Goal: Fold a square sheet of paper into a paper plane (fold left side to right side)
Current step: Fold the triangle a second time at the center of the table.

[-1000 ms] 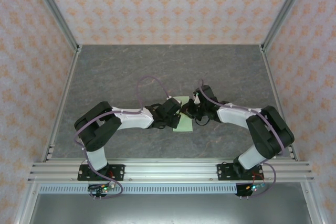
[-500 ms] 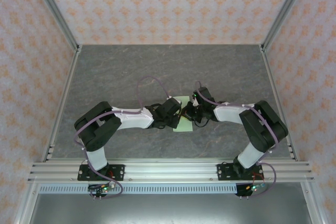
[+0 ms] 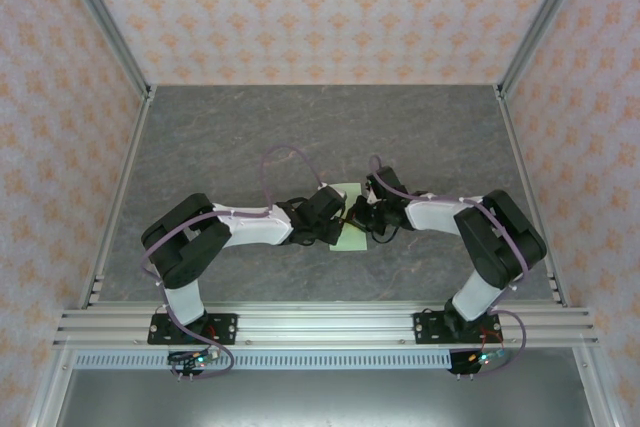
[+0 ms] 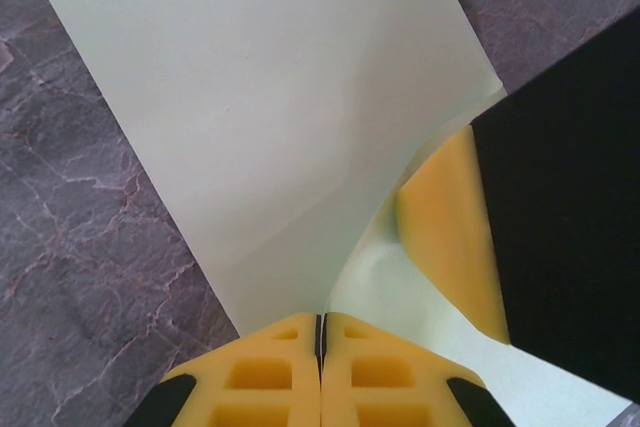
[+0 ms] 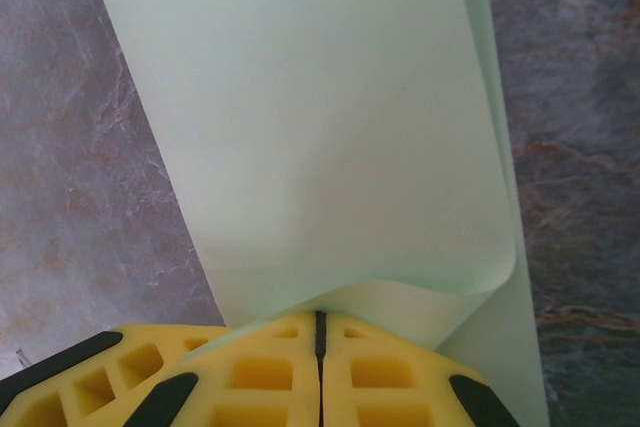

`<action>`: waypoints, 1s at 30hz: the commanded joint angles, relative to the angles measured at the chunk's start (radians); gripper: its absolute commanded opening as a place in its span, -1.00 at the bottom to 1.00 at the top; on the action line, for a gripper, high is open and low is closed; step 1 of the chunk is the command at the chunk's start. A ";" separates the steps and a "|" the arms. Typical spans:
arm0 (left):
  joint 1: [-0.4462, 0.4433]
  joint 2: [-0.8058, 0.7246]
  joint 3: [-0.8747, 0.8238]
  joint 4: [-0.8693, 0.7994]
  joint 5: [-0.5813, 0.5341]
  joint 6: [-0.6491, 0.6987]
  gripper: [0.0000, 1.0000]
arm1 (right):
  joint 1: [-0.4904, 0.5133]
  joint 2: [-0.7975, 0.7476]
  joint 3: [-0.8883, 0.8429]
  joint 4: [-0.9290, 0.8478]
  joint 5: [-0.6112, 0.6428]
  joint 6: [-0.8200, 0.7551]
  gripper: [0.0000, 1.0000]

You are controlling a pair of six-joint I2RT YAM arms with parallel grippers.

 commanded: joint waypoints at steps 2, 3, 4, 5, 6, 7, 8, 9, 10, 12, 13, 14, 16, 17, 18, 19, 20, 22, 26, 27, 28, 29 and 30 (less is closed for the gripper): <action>0.008 0.016 0.010 -0.052 0.015 0.013 -0.88 | 0.004 0.031 0.017 -0.079 0.057 -0.028 -0.87; 0.008 0.016 0.012 -0.052 0.016 0.013 -0.88 | 0.003 0.032 0.017 -0.085 0.060 -0.030 -0.87; 0.008 0.015 0.012 -0.052 0.018 0.013 -0.88 | 0.003 0.035 0.017 -0.091 0.065 -0.030 -0.87; 0.009 0.015 0.013 -0.051 0.019 0.012 -0.88 | 0.003 0.037 0.018 -0.101 0.070 -0.033 -0.87; 0.009 0.014 0.012 -0.052 0.019 0.011 -0.87 | 0.003 0.042 0.018 -0.109 0.074 -0.035 -0.87; 0.009 0.012 0.012 -0.052 0.021 0.012 -0.87 | 0.003 0.044 0.020 -0.117 0.078 -0.036 -0.87; 0.008 0.007 0.014 -0.053 0.022 0.012 -0.87 | 0.004 0.047 0.020 -0.124 0.080 -0.038 -0.87; 0.009 0.000 0.014 -0.055 0.021 0.011 -0.86 | 0.004 0.049 0.020 -0.131 0.083 -0.039 -0.87; 0.008 -0.007 0.013 -0.059 0.020 0.011 -0.85 | 0.003 0.049 0.020 -0.136 0.084 -0.038 -0.88; 0.009 -0.034 0.014 -0.071 0.011 0.010 -0.75 | 0.003 0.051 0.018 -0.148 0.090 -0.042 -0.88; 0.009 -0.047 0.016 -0.078 0.006 0.010 -0.69 | 0.005 0.049 0.017 -0.152 0.092 -0.044 -0.88; 0.009 -0.065 0.017 -0.087 -0.003 0.009 -0.64 | 0.003 0.049 0.015 -0.156 0.095 -0.045 -0.88; 0.009 -0.101 0.014 -0.103 -0.017 0.011 -0.53 | 0.003 0.049 0.014 -0.160 0.097 -0.047 -0.88; 0.009 -0.120 0.012 -0.110 -0.026 0.011 -0.49 | 0.003 0.049 0.014 -0.159 0.098 -0.047 -0.88; 0.009 -0.139 0.009 -0.117 -0.032 0.011 -0.43 | 0.003 0.048 0.014 -0.160 0.096 -0.047 -0.88; 0.008 -0.156 0.005 -0.122 -0.037 0.008 -0.38 | 0.003 0.048 0.015 -0.160 0.096 -0.047 -0.88; 0.009 -0.177 -0.003 -0.121 -0.036 0.005 -0.35 | 0.003 0.046 0.015 -0.158 0.094 -0.049 -0.88; 0.008 -0.206 -0.018 -0.114 -0.015 -0.002 -0.33 | 0.004 0.043 0.017 -0.156 0.091 -0.048 -0.88; 0.008 -0.214 -0.032 -0.072 0.122 -0.024 -0.43 | 0.004 0.041 0.024 -0.158 0.088 -0.052 -0.88; 0.009 -0.206 -0.030 -0.062 0.158 -0.031 -0.48 | 0.004 0.041 0.024 -0.160 0.088 -0.053 -0.88; 0.008 -0.196 -0.029 -0.054 0.184 -0.041 -0.50 | 0.003 0.041 0.024 -0.159 0.089 -0.052 -0.88; 0.008 -0.188 -0.029 -0.042 0.210 -0.050 -0.52 | 0.004 0.040 0.024 -0.159 0.089 -0.053 -0.88; 0.009 -0.177 -0.028 -0.037 0.221 -0.059 -0.53 | 0.004 0.041 0.024 -0.160 0.088 -0.055 -0.88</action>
